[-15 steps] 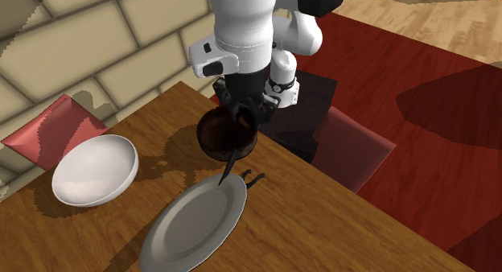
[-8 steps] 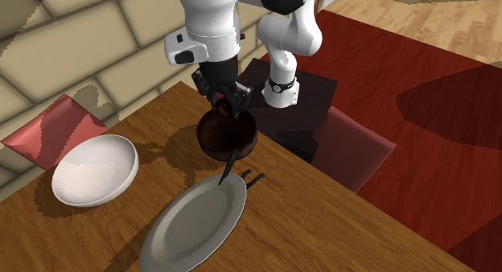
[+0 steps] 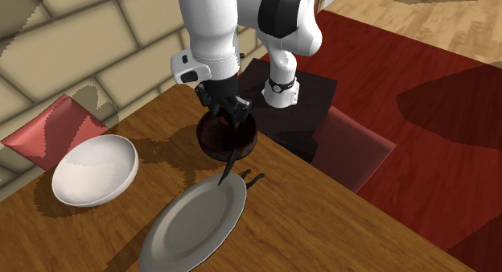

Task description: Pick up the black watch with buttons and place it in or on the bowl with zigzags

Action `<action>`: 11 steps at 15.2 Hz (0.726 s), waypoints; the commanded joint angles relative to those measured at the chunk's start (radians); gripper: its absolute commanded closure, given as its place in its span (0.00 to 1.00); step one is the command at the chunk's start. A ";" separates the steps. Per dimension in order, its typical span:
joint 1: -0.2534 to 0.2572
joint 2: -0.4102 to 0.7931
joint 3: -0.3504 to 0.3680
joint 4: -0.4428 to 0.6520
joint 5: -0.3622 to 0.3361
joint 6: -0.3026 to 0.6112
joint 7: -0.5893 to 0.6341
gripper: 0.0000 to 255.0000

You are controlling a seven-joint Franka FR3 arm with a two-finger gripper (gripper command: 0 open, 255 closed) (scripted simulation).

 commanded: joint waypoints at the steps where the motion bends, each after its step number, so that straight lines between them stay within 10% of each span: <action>1: 0.000 0.004 0.000 -0.024 0.000 0.028 0.000 1.00; 9: 0.000 0.005 0.001 -0.029 0.000 0.034 0.000 1.00; 10: 0.000 0.005 0.001 -0.029 0.000 0.034 0.000 0.00; 11: 0.000 0.005 0.001 -0.029 0.000 0.034 0.000 0.00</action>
